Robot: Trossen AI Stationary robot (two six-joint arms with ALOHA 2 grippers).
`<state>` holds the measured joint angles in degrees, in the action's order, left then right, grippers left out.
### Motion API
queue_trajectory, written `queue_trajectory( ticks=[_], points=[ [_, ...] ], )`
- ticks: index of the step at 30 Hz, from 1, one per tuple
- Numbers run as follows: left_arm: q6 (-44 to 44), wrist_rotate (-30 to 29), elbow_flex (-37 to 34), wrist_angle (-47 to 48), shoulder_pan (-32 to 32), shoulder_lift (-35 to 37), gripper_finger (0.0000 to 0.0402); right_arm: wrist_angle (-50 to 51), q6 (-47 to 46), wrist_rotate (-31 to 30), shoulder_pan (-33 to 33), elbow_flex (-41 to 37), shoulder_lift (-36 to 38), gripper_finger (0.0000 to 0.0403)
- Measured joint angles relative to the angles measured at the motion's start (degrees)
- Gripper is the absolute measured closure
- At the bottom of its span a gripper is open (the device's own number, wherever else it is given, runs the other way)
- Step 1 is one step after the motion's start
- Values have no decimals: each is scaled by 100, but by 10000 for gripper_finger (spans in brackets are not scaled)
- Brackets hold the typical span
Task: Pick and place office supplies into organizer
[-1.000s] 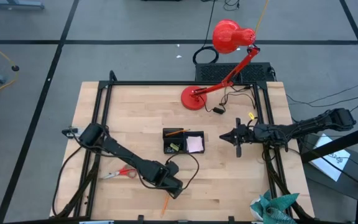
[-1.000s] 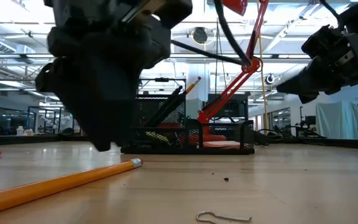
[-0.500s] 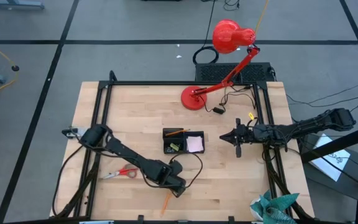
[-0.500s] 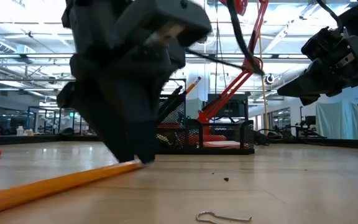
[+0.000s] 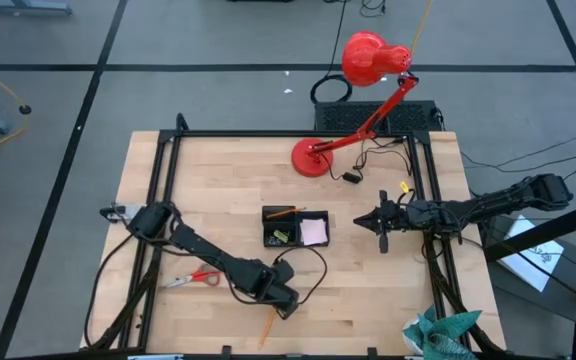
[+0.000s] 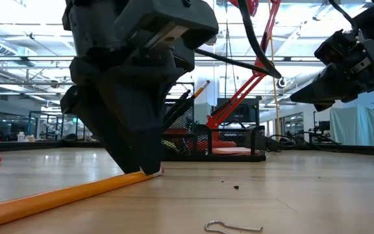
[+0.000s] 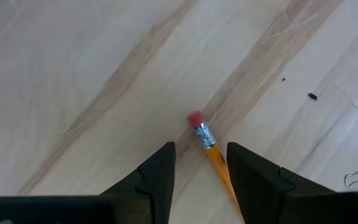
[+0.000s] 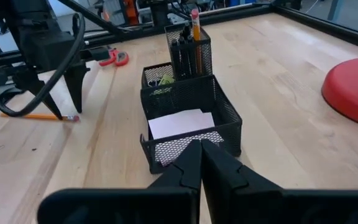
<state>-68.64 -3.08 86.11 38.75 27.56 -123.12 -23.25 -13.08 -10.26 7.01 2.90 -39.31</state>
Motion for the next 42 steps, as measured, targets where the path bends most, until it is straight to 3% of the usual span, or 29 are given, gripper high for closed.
queue_trajectory(
  ticks=[18,25,35,38,42],
  points=[
    [481,-114,11,-244,257,-263,250,-1,4,-13,0,-2,0,401],
    [814,63,33,317,145,-230,250,-4,-27,-13,0,-1,0,401],
    [1050,88,31,320,47,-246,250,-4,81,-15,0,0,0,401],
    [1228,55,28,341,89,-257,262,-51,219,-17,-4,-1,0,401],
    [1436,-132,9,356,172,-262,307,-225,343,-17,-4,-1,4,401]
  ],
)
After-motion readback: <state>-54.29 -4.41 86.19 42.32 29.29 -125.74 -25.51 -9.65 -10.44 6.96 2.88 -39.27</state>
